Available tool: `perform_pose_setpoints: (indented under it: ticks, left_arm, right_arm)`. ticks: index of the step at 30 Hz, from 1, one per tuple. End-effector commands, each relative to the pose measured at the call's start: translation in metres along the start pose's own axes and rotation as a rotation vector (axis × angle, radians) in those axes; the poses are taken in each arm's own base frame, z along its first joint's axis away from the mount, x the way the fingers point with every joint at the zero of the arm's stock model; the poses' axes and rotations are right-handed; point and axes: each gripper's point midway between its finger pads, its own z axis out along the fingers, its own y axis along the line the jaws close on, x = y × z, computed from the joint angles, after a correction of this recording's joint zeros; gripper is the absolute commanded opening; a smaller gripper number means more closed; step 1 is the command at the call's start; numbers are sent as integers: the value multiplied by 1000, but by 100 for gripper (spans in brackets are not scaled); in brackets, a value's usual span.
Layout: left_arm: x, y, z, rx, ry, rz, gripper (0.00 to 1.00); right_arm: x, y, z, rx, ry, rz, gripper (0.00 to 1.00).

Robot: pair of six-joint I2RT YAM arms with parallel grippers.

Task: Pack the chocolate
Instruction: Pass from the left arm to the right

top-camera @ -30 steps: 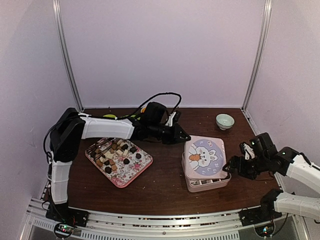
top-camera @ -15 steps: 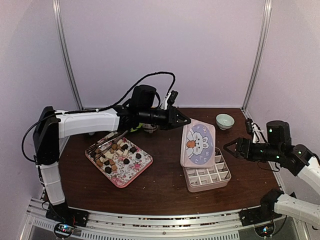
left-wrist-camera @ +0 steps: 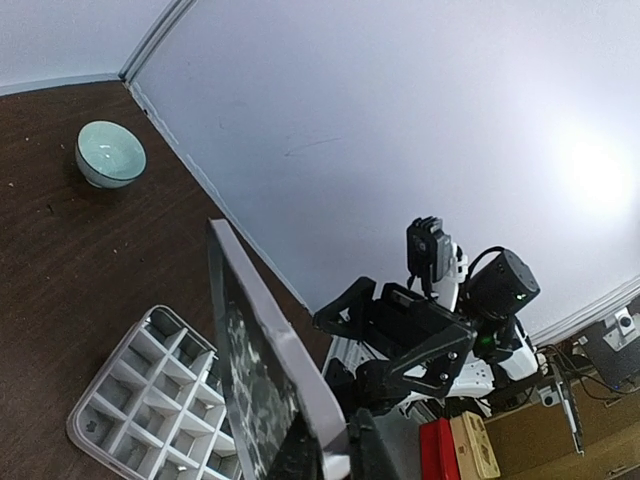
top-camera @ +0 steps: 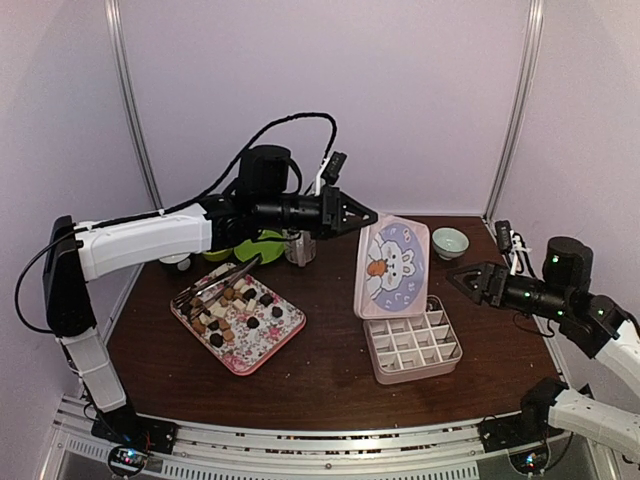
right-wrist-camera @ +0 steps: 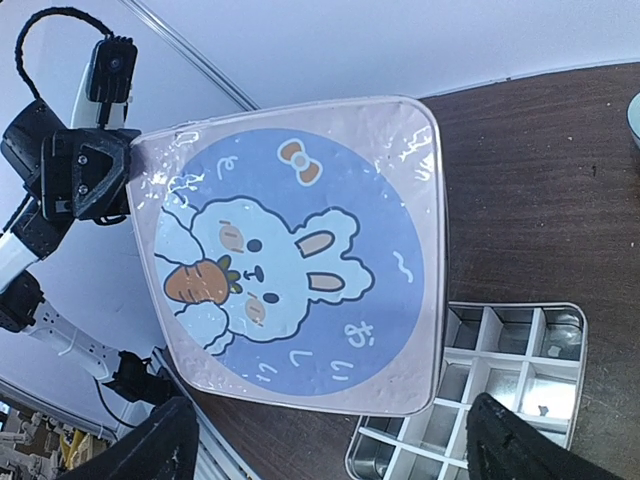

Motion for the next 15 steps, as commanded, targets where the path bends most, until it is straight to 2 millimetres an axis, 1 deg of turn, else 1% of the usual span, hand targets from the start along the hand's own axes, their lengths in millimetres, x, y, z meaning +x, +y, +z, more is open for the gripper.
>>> perform_pose_setpoints:
  ticks: [1, 5, 7, 10, 12, 14, 15]
  left_arm:
    - [-10, -46, -13, 128, -22, 62, 0]
    - [-21, -92, -30, 268, -58, 78, 0]
    - [-25, -111, -40, 310, -70, 95, 0]
    - [-29, -133, -53, 350, -80, 128, 0]
    - [-30, -143, -59, 383, -84, 140, 0]
    - [-30, -152, -63, 424, -82, 144, 0]
    - [-30, -155, -64, 440, -82, 141, 0]
  right_arm:
    - [-6, 14, 3, -69, -15, -44, 93]
    - [-17, 32, -4, -132, -41, -78, 93]
    - [-23, 39, -7, -150, -56, -87, 93]
    - [-30, 52, -12, -192, -69, -87, 91]
    - [-34, 64, -15, -253, -76, -79, 90]
    - [-39, 84, -20, -351, -80, -73, 88]
    - [-44, 96, -24, -415, -95, -76, 85]
